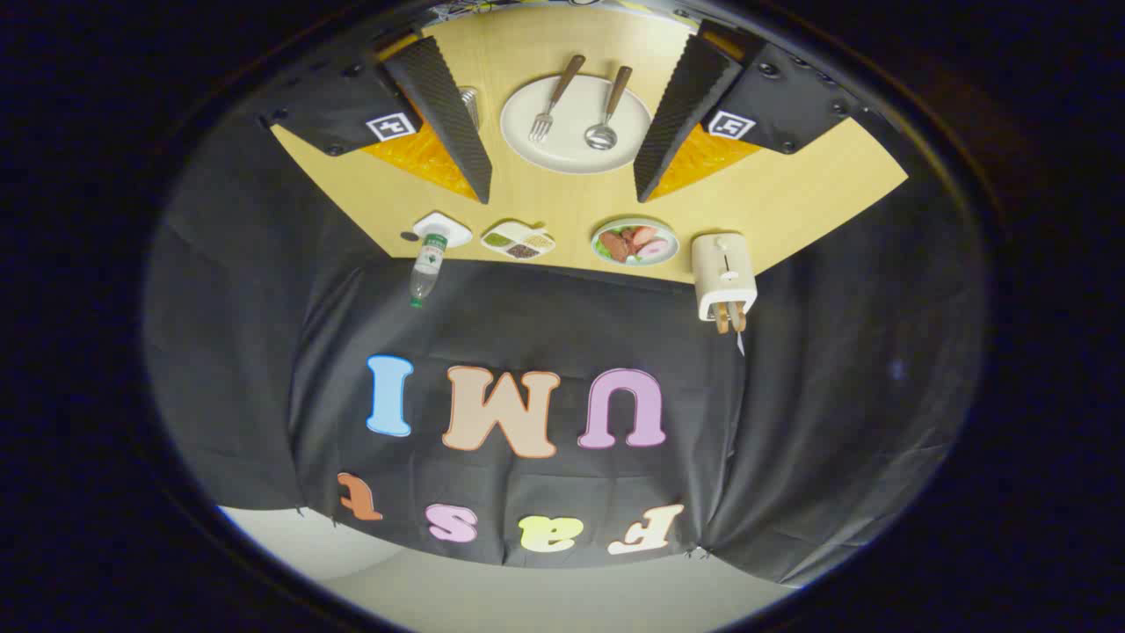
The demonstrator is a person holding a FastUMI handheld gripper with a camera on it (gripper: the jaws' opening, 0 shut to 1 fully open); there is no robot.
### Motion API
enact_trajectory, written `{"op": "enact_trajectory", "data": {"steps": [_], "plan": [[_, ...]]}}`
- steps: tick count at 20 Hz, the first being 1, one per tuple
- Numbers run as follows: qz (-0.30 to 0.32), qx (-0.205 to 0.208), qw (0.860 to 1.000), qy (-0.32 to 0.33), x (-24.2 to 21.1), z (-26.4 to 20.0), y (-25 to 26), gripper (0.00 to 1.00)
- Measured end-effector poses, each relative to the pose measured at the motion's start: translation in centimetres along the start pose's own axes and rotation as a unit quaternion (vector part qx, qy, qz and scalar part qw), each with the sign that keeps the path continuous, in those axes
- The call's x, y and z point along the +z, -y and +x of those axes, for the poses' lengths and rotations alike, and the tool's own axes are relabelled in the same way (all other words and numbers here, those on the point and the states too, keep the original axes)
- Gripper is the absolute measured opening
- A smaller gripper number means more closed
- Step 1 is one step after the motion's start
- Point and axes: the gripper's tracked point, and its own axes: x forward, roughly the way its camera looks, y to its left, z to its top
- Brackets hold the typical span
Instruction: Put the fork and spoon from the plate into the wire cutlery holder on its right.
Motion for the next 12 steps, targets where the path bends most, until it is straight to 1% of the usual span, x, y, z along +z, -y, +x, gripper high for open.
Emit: {"op": "enact_trajectory", "data": {"steps": [4,12], "plan": [[0.006,0.0,1.0,0.005,0.4,-0.1,0.1,1.0],[0.017,-0.015,1.0,0.002,0.1,0.1,1.1,1.0]]}}
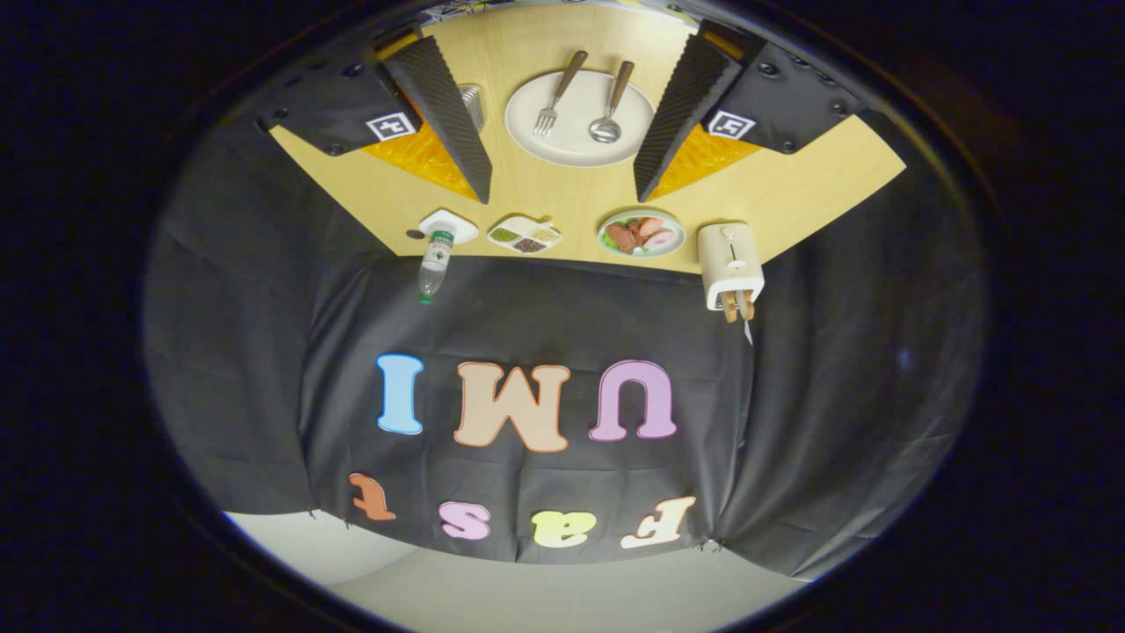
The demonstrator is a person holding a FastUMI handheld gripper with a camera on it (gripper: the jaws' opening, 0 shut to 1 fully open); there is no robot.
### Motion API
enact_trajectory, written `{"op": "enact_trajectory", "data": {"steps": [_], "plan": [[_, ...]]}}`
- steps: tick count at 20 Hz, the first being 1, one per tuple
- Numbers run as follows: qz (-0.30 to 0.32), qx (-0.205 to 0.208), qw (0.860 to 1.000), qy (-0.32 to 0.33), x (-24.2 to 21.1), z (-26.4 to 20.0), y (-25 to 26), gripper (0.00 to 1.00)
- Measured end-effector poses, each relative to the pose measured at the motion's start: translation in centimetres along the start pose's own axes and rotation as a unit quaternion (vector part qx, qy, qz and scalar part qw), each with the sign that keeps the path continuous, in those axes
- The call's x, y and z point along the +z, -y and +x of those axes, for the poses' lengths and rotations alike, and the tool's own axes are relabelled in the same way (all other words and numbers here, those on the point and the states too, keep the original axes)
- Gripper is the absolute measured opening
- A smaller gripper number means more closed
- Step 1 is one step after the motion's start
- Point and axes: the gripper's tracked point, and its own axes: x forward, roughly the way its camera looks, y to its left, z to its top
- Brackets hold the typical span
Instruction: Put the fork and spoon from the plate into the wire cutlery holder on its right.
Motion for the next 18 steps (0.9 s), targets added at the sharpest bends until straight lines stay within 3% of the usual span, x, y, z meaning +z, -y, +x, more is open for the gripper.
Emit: {"op": "enact_trajectory", "data": {"steps": [10,18], "plan": [[-0.001,0.005,1.0,-0.006,-0.4,0.0,-0.9,1.0],[0.02,-0.006,0.997,-0.069,-3.1,0.5,-2.6,1.0]]}}
